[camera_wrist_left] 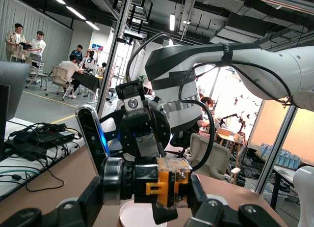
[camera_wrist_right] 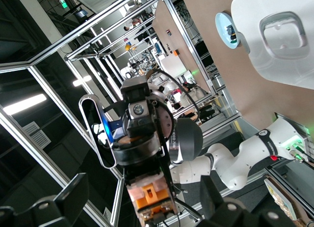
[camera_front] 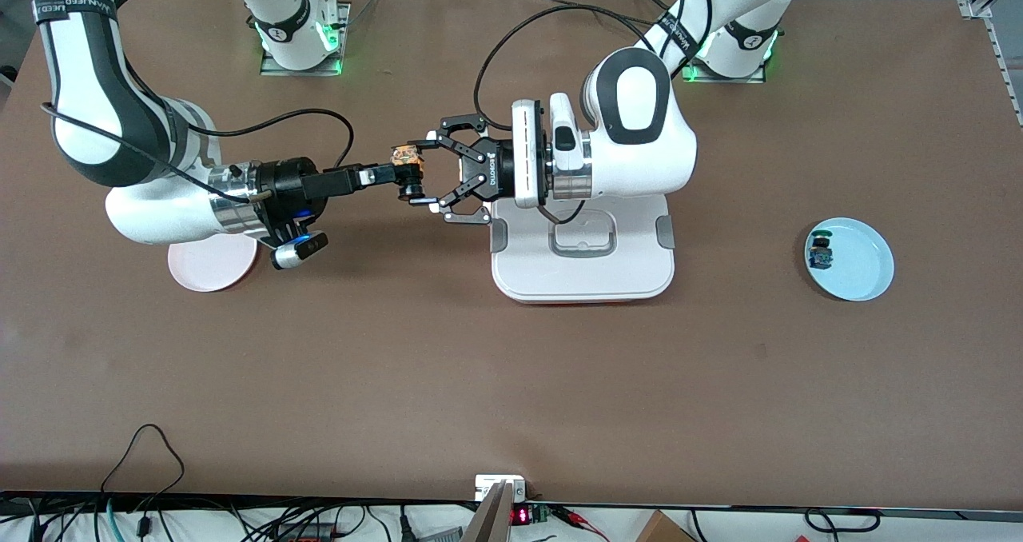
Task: Transfer orange switch to right arm and place
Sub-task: 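Reach the right gripper to the switch held by the left gripper, then grasp the switch with the right gripper while the left gripper releases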
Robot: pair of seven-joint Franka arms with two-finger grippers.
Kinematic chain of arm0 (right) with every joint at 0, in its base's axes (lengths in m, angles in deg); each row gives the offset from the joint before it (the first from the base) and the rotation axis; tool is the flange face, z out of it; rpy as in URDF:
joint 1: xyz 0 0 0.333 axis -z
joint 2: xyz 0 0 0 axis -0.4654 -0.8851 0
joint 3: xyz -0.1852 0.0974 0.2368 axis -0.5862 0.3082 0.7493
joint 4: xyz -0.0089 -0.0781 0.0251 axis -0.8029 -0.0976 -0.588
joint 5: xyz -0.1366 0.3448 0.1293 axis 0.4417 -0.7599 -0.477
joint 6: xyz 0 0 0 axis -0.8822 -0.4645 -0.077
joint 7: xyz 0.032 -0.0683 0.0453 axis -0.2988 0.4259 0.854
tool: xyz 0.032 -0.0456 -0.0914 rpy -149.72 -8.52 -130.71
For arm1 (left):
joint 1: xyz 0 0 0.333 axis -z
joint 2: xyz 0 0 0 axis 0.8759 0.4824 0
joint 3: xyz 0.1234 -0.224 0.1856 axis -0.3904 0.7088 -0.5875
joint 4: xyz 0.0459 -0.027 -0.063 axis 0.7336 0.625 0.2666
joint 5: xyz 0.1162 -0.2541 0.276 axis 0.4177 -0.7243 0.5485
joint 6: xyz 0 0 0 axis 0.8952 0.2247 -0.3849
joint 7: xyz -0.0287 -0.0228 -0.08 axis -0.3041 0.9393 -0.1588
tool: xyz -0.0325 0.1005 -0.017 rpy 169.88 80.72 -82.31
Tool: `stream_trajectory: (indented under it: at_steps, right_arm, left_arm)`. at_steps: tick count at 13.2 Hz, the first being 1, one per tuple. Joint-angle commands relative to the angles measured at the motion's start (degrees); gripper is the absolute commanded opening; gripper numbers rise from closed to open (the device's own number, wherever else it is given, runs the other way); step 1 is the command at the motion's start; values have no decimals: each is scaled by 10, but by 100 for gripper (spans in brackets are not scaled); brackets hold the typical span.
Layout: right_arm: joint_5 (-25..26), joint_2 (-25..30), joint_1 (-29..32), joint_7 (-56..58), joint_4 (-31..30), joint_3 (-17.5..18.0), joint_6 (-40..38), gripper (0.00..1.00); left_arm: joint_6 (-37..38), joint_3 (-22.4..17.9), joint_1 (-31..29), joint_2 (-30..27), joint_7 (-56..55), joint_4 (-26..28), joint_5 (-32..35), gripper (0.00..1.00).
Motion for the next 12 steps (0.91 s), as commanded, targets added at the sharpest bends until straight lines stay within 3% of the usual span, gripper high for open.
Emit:
stream_trajectory:
  at_steps: [1, 4, 5, 8, 10, 12]
  right_arm:
    - [-16, 11, 1, 8, -14, 3, -3, 97]
    - [-16, 11, 1, 11, -18, 3, -4, 92]
    - [-16, 13, 0, 12, -18, 3, -4, 86]
    - [-15, 14, 1, 11, -17, 3, -9, 52]
    - [-16, 12, 2, 12, -14, 3, -8, 17]
    - [-16, 13, 2, 11, -14, 3, -10, 9]
  left_arm:
    - [-7, -5, 10, 7, 1, -18, -13, 0]
    - [-7, -5, 9, 7, 1, -18, -13, 0]
    - [-7, -5, 10, 7, 1, -19, -13, 0]
    - [-7, -5, 10, 7, 1, -18, -14, 0]
    - [-7, -5, 10, 7, 1, -18, -14, 0]
    - [-7, -5, 10, 7, 1, -18, -13, 0]
